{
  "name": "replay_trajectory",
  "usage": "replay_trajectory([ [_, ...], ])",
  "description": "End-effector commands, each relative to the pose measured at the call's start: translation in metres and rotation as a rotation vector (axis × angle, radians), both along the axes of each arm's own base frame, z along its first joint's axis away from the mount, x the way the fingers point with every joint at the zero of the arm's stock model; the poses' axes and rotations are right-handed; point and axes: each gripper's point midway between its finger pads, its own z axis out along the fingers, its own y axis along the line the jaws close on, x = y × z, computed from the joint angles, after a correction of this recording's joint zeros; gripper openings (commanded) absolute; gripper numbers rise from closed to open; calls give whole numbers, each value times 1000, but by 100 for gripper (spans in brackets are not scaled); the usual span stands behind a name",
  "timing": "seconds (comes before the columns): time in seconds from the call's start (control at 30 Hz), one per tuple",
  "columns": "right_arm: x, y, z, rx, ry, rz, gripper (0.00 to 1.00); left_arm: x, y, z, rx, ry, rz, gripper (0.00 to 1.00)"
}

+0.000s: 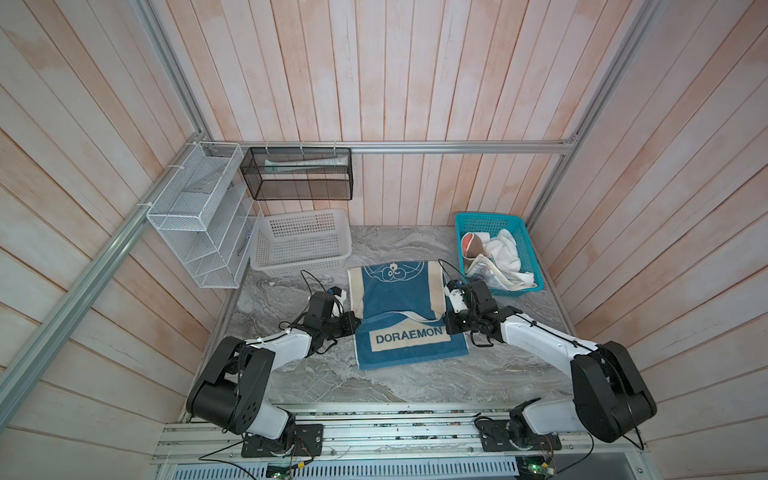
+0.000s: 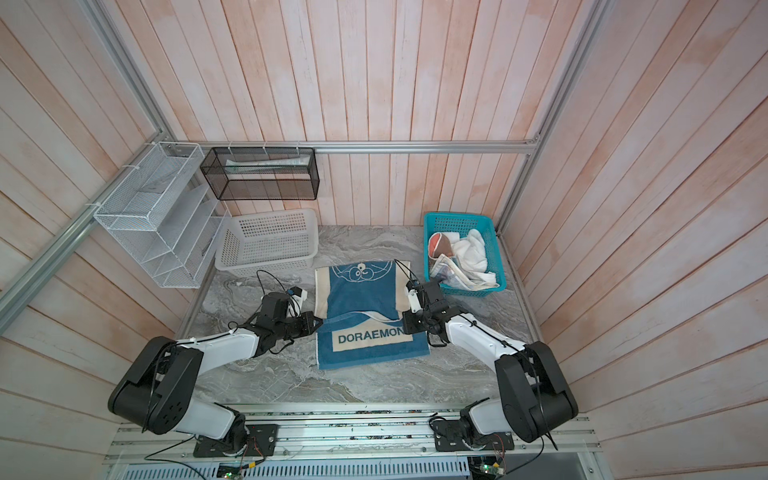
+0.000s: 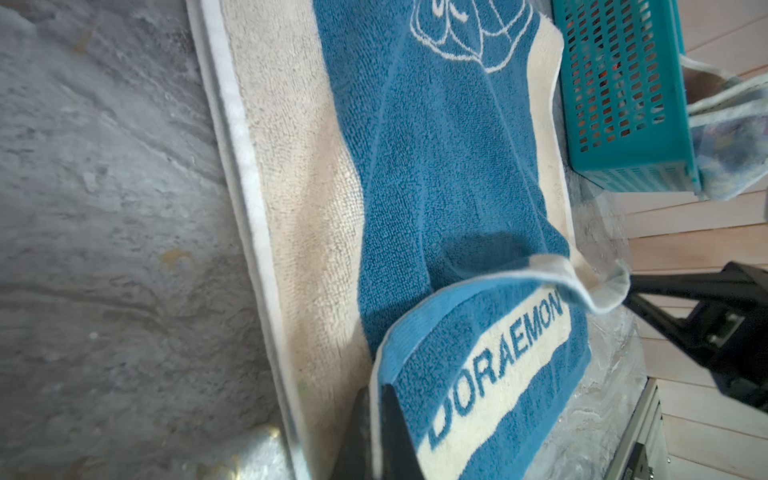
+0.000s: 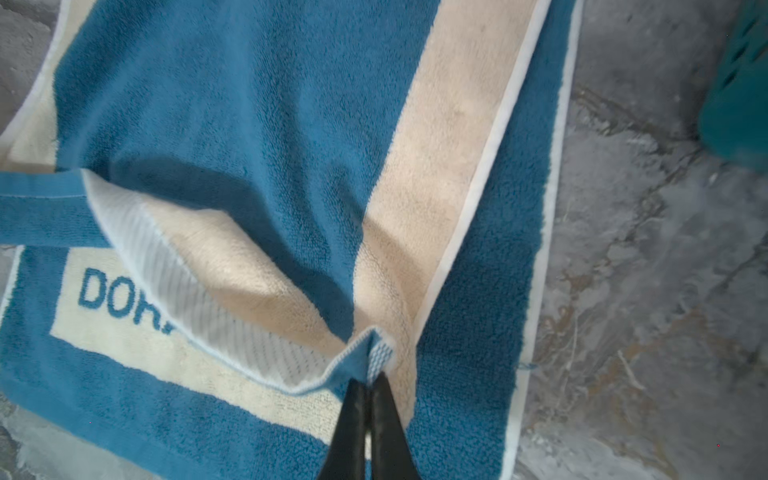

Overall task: Fold and stack the towels
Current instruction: 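Lower the hanging Doraemon towel flat onto the table with both grippers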

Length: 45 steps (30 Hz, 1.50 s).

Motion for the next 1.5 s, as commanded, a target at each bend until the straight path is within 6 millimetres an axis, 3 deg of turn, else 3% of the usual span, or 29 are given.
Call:
replay_trajectory([
  [0.0,-6,10,-4,90,14,-17,0,15,-5,7,-13,-30,-1,0],
  [0.17,-21,24,-28,168,102,-42,0,41,-3,14,40,-60,-38,0],
  [0.3,-30,39,-26,202,128,-43,0,58,3,22,60,-70,-47,0],
  [0.4,-22,40,-4,219,93,-54,0,63,8,34,38,-62,-28,0],
  [0.47,-8,37,20,186,33,-24,0,68,6,53,33,-77,-44,0],
  [0.67,35,-4,91,87,-88,-63,0,73,4,104,41,-154,-82,0],
  [0.73,38,-7,114,97,-132,-49,0,71,5,120,39,-183,-84,0],
  [0.8,35,-7,123,96,-148,-31,0,67,5,130,35,-203,-86,0],
  [0.87,26,-9,123,93,-132,-29,0,58,4,135,27,-220,-88,0],
  [0.97,6,-9,106,127,-73,-26,0,43,3,128,19,-223,-95,0],
  [1.17,-29,-8,56,231,27,-74,0,4,-3,73,-52,-138,-97,0],
  [1.2,-34,-5,49,261,44,-73,0,-2,0,62,-54,-118,-83,5],
  [1.27,-44,2,42,317,89,-54,13,-11,6,47,-43,-96,-54,21],
  [1.33,-55,6,37,344,145,-46,20,-19,11,45,-39,-98,-40,30],
  [1.47,-72,2,38,362,201,-88,23,-39,21,50,-65,-102,-6,35],
])
